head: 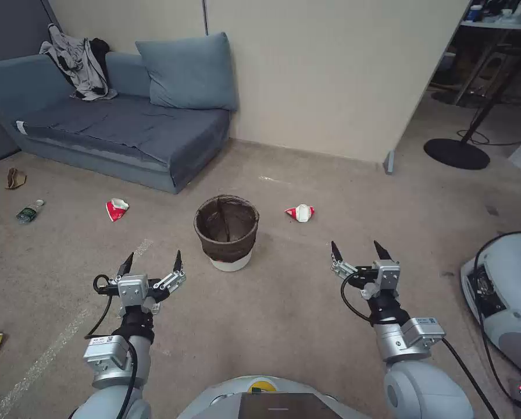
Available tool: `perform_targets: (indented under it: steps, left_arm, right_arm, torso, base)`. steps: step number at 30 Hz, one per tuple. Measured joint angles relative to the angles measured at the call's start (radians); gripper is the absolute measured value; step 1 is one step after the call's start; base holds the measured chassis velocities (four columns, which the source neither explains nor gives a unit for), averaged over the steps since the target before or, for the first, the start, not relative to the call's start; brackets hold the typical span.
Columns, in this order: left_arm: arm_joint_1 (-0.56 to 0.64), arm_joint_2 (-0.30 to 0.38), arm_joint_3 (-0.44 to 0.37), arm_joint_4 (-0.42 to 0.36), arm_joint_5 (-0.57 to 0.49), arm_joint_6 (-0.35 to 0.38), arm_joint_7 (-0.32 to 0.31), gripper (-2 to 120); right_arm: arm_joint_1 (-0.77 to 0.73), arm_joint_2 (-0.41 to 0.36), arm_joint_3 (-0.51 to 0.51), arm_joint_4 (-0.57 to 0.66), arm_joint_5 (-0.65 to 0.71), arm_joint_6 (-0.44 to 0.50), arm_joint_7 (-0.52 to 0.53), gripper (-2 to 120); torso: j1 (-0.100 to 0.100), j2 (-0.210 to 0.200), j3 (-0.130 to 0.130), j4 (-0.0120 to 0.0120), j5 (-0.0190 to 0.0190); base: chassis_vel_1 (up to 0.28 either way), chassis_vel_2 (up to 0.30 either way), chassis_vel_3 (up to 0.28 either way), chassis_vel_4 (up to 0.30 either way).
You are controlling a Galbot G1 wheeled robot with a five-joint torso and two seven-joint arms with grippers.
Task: Pick up the trash bin, then pick up the garbage from the floor and place it into the trash bin.
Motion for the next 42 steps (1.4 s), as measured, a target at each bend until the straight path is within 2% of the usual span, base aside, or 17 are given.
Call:
perform_targets:
  steps: [42]
  left_arm:
    - [-0.001, 0.004, 0.007, 0.000, -0.018, 0.005, -0.001, 100]
  right_arm:
    - [-0.003, -0.008, -0.013, -0.003, -0.005, 0.012, 0.017, 100]
  torso:
    - [0.000, 0.000, 0.000, 0.0000, 0.0000]
  base:
    - [-0.105, 0.107, 0.111, -0.104]
